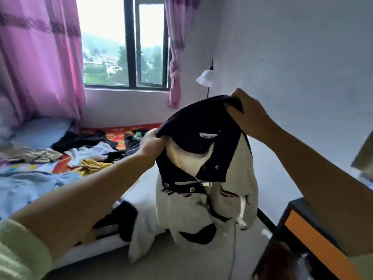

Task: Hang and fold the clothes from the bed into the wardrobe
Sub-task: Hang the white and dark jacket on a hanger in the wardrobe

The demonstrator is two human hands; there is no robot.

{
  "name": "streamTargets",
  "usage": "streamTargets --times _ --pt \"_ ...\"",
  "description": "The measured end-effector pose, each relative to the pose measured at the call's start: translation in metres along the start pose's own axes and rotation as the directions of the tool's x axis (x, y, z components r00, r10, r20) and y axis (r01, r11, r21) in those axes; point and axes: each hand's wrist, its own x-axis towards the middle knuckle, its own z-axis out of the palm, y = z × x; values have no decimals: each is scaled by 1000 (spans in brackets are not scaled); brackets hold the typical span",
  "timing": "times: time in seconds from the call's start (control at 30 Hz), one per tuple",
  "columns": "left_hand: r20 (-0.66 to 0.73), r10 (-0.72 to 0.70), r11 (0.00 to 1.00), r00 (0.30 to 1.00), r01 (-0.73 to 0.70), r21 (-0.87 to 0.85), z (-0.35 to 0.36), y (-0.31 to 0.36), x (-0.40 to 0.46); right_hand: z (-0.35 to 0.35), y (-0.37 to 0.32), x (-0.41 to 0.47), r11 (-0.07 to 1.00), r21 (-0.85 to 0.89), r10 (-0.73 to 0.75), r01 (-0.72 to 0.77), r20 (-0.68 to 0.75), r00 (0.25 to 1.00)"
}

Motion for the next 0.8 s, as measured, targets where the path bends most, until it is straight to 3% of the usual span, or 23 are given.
streamTargets --times 0.1,0.17,0.3,0.37,0.43,0.5,0.6,0.67,0.7,0.73,0.8 --pt "-89 -49 994 995 40 -98 -62 -11 -25 34 -1 -16 999 -26 22 -18 153 988" --pt "-23 -63 988 998 59 -144 -97 -12 -50 64 -6 -25 1000 -25 13 -8 190 982" --pt "-25 11 968 1000 -4 252 -162 -26 -81 134 -39 -27 998 25 62 -66 128 990" --pt "-118 166 870 979 -89 485 -194 -29 -100 163 -67 -21 996 51 66 -70 70 995" --pt "-116 318 711 941 -156 686 -218 -27 -123 186 -93 -11 991 112 71 -72 21 997" --pt "-109 305 623 946 -112 774 -255 -33 -142 209 -124 3 975 214 46 -57 54 997" --pt "-167 122 625 978 56 779 -309 -43 -173 242 -178 23 893 440 -21 -99 260 965" --pt "-254 -48 675 966 219 705 -341 -52 -208 260 -213 26 868 492 -183 -71 448 875" --pt "-308 -116 731 944 292 617 -354 -56 -231 270 -229 24 888 460 -297 6 564 771" --pt "-346 -180 789 921 345 508 -362 -61 -252 274 -244 19 901 424 -387 94 686 616" --pt "-442 -272 867 855 417 273 -370 -69 -298 286 -267 3 906 347 -405 242 876 262"
